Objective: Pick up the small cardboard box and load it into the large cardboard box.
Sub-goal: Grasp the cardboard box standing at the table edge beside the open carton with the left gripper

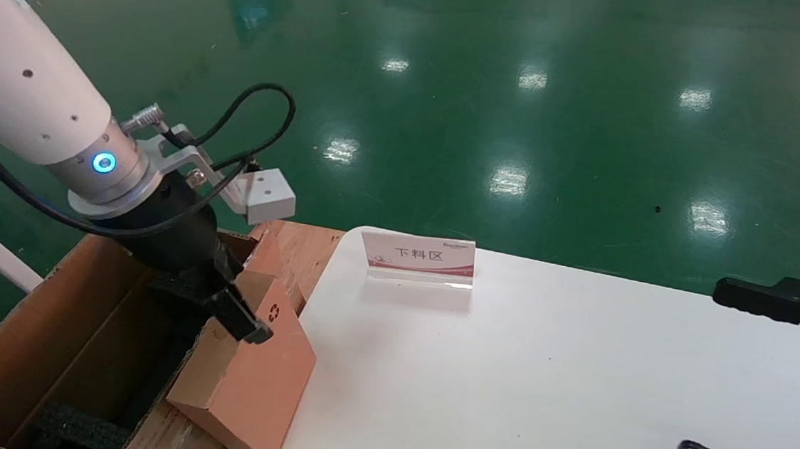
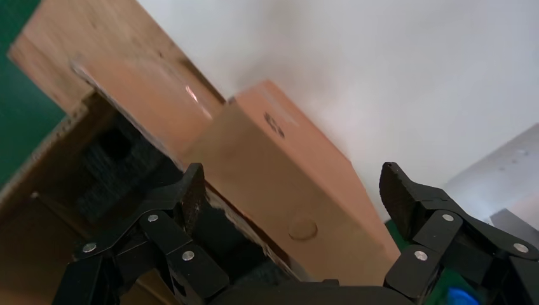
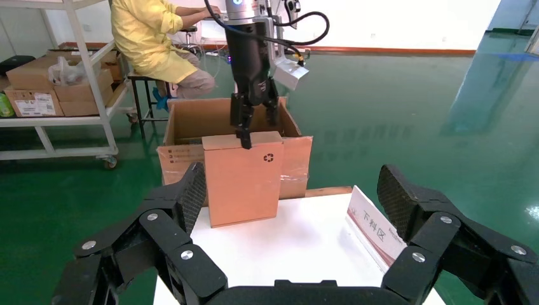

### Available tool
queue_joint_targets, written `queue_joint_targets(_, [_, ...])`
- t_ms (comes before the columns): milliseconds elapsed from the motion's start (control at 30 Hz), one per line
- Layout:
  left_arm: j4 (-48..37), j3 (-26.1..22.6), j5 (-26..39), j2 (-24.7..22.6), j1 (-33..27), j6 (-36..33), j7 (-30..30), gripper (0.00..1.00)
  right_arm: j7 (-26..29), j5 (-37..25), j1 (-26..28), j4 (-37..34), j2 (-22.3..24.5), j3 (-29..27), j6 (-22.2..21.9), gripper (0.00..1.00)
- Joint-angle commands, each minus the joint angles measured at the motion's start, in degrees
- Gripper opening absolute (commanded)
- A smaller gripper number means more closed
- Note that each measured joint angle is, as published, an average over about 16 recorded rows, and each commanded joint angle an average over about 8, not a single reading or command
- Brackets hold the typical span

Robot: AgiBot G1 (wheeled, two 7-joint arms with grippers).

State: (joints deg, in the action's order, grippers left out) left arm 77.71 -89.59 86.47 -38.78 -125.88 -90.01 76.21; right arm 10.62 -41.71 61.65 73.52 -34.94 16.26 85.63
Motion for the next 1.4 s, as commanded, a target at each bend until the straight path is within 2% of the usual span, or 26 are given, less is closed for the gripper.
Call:
queue_joint_targets(33, [0.0, -2.0, -0.6, -0.2, -1.0, 0.1, 0.9, 1.0, 0.0, 0.0, 0.0, 0.0, 0.0, 0.0, 0.0, 1.0])
queue_joint_targets(300, [0.0, -7.4, -2.1, -0.6, -3.1, 0.7, 2.9, 1.0, 0.0, 0.0, 0.0, 0.0, 0.0, 0.0, 0.0, 1.0])
queue_joint_targets(533, [0.0, -10.4, -3.7, -0.4, -3.6, 1.6, 3.5, 1.0, 0.0, 0.0, 0.0, 0.0, 0.0, 0.1, 0.0, 1.0])
queue_joint_targets(1300, [0.0, -14.4, -4.6, -0.2, -1.9, 4.4, 3.6, 1.0, -0.1, 0.1, 0.0, 0.0, 0.1, 0.1, -0.1, 1.0])
queue_joint_targets(1333, [0.0, -14.4, -4.5, -0.2, -1.9, 4.4, 3.6, 1.0, -0.1, 0.1, 0.0, 0.0, 0.1, 0.1, -0.1, 0.88])
queue_joint_targets(1367, [0.0, -14.3, -4.5, -0.2, -1.9, 4.4, 3.6, 0.92, -0.1, 0.1, 0.0, 0.0, 0.1, 0.1, -0.1, 0.76])
queue_joint_targets(1400, [0.0, -14.3, -4.5, -0.2, -1.9, 4.4, 3.6, 0.8, -0.1, 0.1, 0.0, 0.0, 0.1, 0.1, -0.1, 0.63])
